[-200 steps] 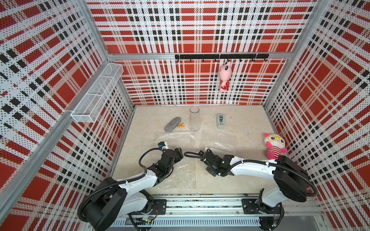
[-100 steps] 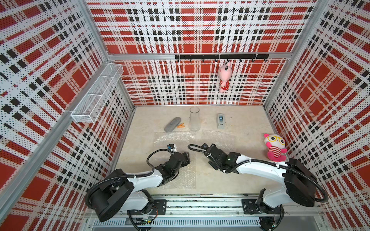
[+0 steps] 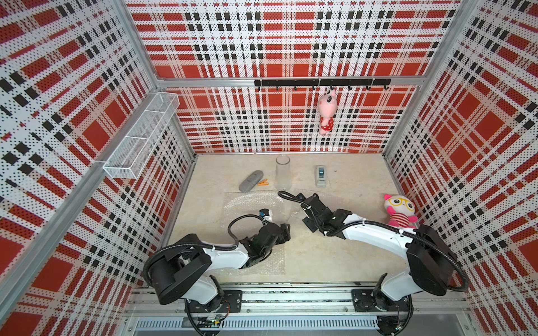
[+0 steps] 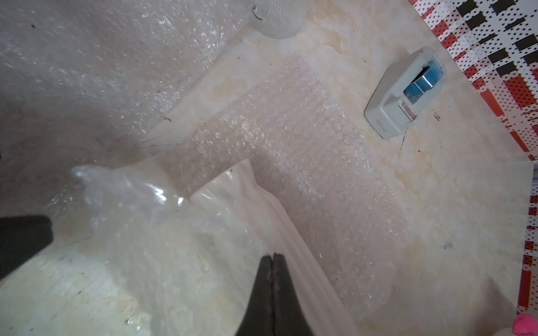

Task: Wrap vases in bubble wrap
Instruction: Wrap the vase in bubble wrap.

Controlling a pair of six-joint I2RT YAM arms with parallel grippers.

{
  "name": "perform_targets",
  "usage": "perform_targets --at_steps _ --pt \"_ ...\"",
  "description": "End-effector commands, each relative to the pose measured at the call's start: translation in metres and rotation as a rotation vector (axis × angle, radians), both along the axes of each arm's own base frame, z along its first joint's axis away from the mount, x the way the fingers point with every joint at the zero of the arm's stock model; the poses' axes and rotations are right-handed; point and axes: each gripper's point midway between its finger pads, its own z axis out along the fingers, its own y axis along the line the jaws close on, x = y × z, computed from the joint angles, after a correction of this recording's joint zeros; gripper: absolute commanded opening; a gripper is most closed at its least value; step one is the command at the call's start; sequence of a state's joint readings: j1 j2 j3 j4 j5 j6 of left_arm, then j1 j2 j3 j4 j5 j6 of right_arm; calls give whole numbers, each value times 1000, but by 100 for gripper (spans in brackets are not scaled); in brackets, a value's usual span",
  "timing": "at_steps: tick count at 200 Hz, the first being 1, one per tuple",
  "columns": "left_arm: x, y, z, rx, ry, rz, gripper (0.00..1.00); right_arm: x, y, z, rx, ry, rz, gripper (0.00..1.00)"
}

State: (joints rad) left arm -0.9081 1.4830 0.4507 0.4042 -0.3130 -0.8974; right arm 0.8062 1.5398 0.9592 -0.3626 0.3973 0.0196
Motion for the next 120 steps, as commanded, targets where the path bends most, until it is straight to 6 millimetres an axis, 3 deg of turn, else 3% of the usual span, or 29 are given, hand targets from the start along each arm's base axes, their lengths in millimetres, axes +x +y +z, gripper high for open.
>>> perform_targets --at_steps 1,35,54,102,120 --pt "5 -22 8 -26 -28 -51 84 9 7 -10 54 54 34 0" --pt "16 -41 12 -19 -42 -90 97 15 3 -32 107 156 51 0" --pt "23 -50 12 -17 -42 -109 99 16 4 -37 147 199 64 0" --pt "44 -53 4 -19 -18 -107 98 21 5 -23 219 216 73 0" --pt "51 -50 2 -18 -14 -99 98 27 3 -9 251 196 60 0"
